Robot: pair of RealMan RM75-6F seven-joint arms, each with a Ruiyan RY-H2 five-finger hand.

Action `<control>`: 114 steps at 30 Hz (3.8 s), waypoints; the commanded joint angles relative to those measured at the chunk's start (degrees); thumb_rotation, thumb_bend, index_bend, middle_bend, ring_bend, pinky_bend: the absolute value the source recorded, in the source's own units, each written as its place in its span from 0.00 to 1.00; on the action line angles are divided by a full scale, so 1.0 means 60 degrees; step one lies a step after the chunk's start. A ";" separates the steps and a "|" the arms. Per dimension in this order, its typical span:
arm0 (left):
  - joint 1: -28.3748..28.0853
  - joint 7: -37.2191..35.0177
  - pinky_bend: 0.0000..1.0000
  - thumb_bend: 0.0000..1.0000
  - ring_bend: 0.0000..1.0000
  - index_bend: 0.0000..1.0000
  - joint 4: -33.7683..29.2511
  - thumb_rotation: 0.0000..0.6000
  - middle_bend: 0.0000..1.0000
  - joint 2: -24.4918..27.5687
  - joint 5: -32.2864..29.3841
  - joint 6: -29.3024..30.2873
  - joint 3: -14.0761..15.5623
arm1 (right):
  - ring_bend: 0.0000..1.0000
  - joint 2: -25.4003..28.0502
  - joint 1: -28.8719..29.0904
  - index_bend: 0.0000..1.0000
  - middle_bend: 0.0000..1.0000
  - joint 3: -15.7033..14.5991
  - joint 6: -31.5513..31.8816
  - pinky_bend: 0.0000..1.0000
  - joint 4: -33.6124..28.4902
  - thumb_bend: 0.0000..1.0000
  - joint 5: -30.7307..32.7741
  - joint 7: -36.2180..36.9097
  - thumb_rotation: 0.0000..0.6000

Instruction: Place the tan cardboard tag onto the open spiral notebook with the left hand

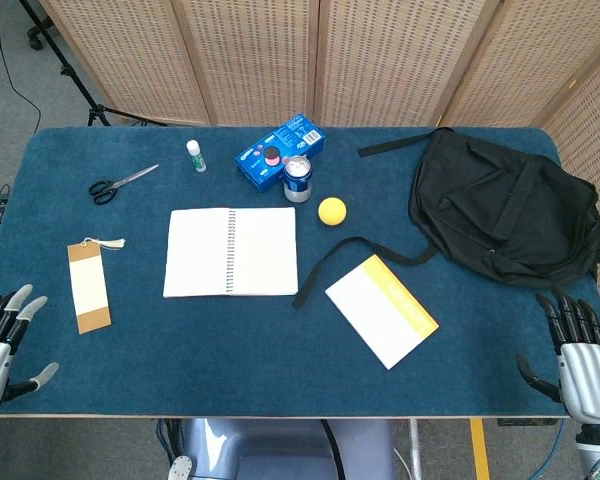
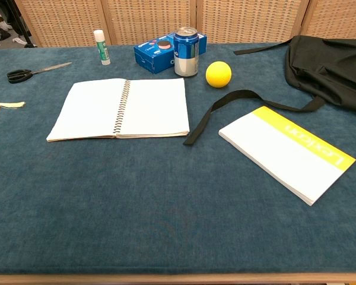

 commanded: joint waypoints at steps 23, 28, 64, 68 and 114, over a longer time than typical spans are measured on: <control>-0.3266 -0.4193 0.00 0.15 0.00 0.00 0.9489 1.00 0.00 -0.1820 0.2513 -0.1208 0.0213 | 0.00 -0.0964 0.0356 0.00 0.00 0.0768 -0.0454 0.00 0.0672 0.36 0.1924 -0.1464 1.00; -0.3832 -0.5306 0.00 0.17 0.00 0.00 1.1363 1.00 0.00 -0.2704 0.2630 -0.2047 0.0670 | 0.00 -0.1159 0.0415 0.00 0.00 0.0927 -0.0459 0.00 0.0802 0.36 0.2290 -0.1766 1.00; -0.4558 -0.5927 0.00 0.20 0.00 0.00 1.3612 1.00 0.00 -0.4570 0.2683 -0.3754 0.2464 | 0.00 -0.1293 0.0572 0.00 0.00 0.1132 -0.0770 0.00 0.1156 0.36 0.3125 -0.1960 1.00; -0.4585 -0.5974 0.00 0.22 0.00 0.00 1.3603 1.00 0.00 -0.4603 0.2621 -0.3803 0.2530 | 0.00 -0.1293 0.0579 0.00 0.00 0.1125 -0.0783 0.00 0.1159 0.36 0.3145 -0.1963 1.00; -0.4451 -0.5809 0.00 0.30 0.00 0.40 1.3392 1.00 0.00 -0.4362 0.2024 -0.2406 0.2584 | 0.00 -0.1148 0.0564 0.00 0.00 0.1004 -0.0774 0.00 0.0912 0.36 0.3092 -0.1942 1.00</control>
